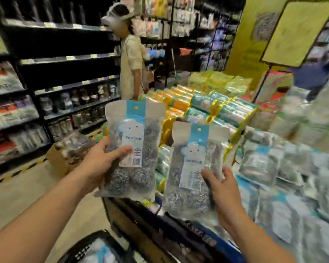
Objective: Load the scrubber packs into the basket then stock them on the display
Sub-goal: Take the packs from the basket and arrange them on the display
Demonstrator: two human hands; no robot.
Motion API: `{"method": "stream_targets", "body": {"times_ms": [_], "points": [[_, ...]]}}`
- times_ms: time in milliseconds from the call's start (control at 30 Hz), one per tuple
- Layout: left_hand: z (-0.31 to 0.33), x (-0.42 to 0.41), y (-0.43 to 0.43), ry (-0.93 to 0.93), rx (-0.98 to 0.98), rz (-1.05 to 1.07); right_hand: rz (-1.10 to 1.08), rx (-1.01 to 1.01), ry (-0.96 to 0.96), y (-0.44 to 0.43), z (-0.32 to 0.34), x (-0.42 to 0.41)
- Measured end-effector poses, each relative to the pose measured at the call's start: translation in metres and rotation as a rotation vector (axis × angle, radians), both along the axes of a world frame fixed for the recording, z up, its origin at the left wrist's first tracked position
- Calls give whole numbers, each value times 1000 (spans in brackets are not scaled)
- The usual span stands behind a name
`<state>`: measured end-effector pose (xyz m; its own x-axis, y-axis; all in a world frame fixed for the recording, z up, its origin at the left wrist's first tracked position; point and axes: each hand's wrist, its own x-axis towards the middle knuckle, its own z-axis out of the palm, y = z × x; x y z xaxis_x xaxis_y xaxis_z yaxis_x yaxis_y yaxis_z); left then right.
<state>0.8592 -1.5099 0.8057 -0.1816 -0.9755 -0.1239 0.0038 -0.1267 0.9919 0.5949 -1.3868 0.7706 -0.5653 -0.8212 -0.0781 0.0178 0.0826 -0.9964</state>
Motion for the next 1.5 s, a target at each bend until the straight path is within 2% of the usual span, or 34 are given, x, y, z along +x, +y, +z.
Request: {"method": "stream_targets", "body": {"times_ms": [100,367,600,833,1100,1200,1333,1500], "points": [[12,-103,13,61,-3,-105,-94,-6,27,31,9,-96],[-11,-393,57,-4,68,-360,-368,24,15,126,4,-352],[-56,-547,75,-201,61,-551,-561,176,-71,197,-25,-494],[-87,-609,67,-393,93,-552,-702,322,-165,240,-74,-569],[-102,-618,62,-674,-146,-494,-620,394,-219,220,-105,-590],[-105,-615,63,-740,-291,-456,-598,436,-130,211,-112,-590],[-112,-611,61,-1097,-546,-381,-582,508,-3,200,-114,-585],[-126,-604,59,-1198,-475,-522,-613,648,228,195,-122,-581]]}}
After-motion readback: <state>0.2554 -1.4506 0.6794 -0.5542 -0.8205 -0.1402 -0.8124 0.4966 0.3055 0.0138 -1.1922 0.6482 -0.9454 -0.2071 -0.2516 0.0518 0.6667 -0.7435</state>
